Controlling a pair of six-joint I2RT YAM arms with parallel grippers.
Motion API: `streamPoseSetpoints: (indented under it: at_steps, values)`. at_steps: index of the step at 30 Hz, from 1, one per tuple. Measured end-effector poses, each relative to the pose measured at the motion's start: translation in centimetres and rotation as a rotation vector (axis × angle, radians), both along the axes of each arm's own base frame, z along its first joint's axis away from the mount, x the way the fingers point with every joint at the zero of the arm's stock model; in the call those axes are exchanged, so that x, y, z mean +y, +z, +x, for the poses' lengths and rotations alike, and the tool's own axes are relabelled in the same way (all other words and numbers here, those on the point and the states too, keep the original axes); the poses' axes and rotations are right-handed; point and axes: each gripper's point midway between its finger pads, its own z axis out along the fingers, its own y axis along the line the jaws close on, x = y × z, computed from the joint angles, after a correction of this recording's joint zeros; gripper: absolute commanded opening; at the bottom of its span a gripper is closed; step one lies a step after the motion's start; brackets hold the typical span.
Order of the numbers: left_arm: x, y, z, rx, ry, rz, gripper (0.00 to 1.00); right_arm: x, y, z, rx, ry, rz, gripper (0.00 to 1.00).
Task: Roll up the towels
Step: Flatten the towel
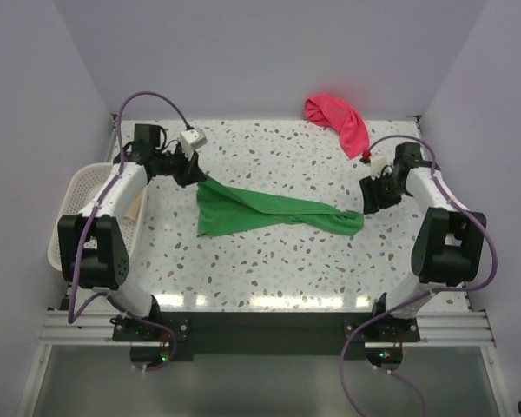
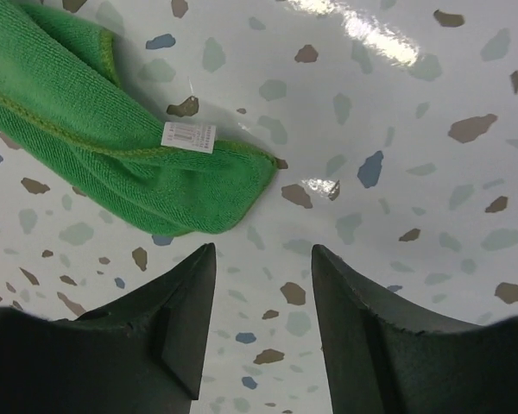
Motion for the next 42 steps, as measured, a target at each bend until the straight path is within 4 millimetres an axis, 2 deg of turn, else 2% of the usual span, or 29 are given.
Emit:
streamPoseSetpoints:
  at_steps: [3, 8, 16, 17, 19, 21, 26, 28, 30, 32, 34, 36, 38, 40, 42]
  values:
    - [0.0, 0.0, 0.0, -0.002, 0.0, 0.0, 0.0, 1.2, -1.4, -0.3, 0.038, 0.001, -0.008, 0.5]
    - [0.0, 0.0, 0.1, -0.005, 0.0, 0.0, 0.0, 2.6, -3.1, 0.6, 0.055, 0.003, -0.033, 0.46]
    - [0.0, -0.2, 0.1, -0.002, -0.001, 0.001, 0.0, 2.4, -6.3, 0.6, 0.121, -0.026, -0.07, 0.43]
    - [0.0, -0.2, 0.0, 0.0, -0.001, 0.001, 0.0, 2.4, -6.5, 0.6, 0.124, -0.027, -0.073, 0.4]
    - [0.0, -0.5, 0.0, 0.006, -0.001, 0.002, 0.0, 2.3, -6.5, 0.9, 0.112, -0.03, -0.077, 0.23]
    - [0.0, -0.8, 0.0, 0.012, 0.0, 0.003, 0.0, 2.2, -6.6, 1.1, 0.106, -0.035, -0.084, 0.02]
    - [0.3, -1.2, 0.1, 0.028, 0.018, 0.012, 0.0, 2.0, -6.1, 1.2, 0.094, -0.05, -0.093, 0.0]
    - [0.4, -1.0, 0.4, 0.034, 0.032, 0.011, 0.0, 1.6, -4.9, 1.4, 0.067, -0.063, -0.092, 0.0]
    - [0.7, -0.2, 1.2, 0.024, 0.056, 0.007, 0.0, 1.0, -2.6, 2.0, 0.016, -0.082, -0.087, 0.0]
    - [1.1, 1.3, 2.2, -0.003, 0.08, -0.001, 0.0, -0.3, 1.1, 3.5, -0.082, -0.12, -0.078, 0.0]
    - [1.3, 3.3, 3.3, -0.042, 0.101, -0.012, 0.0, -1.2, 5.7, 5.1, -0.195, -0.142, -0.072, 0.0]
    - [1.3, 5.7, 4.3, -0.089, 0.114, -0.024, 0.0, -1.7, 10.6, 6.7, -0.323, -0.148, -0.069, 0.0]
    - [1.3, 7.7, 5.1, -0.134, 0.121, -0.034, 0.0, -1.7, 14.7, 7.9, -0.425, -0.144, -0.067, 0.0]
    - [1.3, 9.6, 5.7, -0.174, 0.13, -0.043, 0.0, -1.5, 17.9, 8.4, -0.506, -0.136, -0.067, 0.0]
    - [1.3, 10.7, 5.7, -0.198, 0.134, -0.046, 0.0, -1.4, 19.8, 8.2, -0.551, -0.128, -0.066, 0.0]
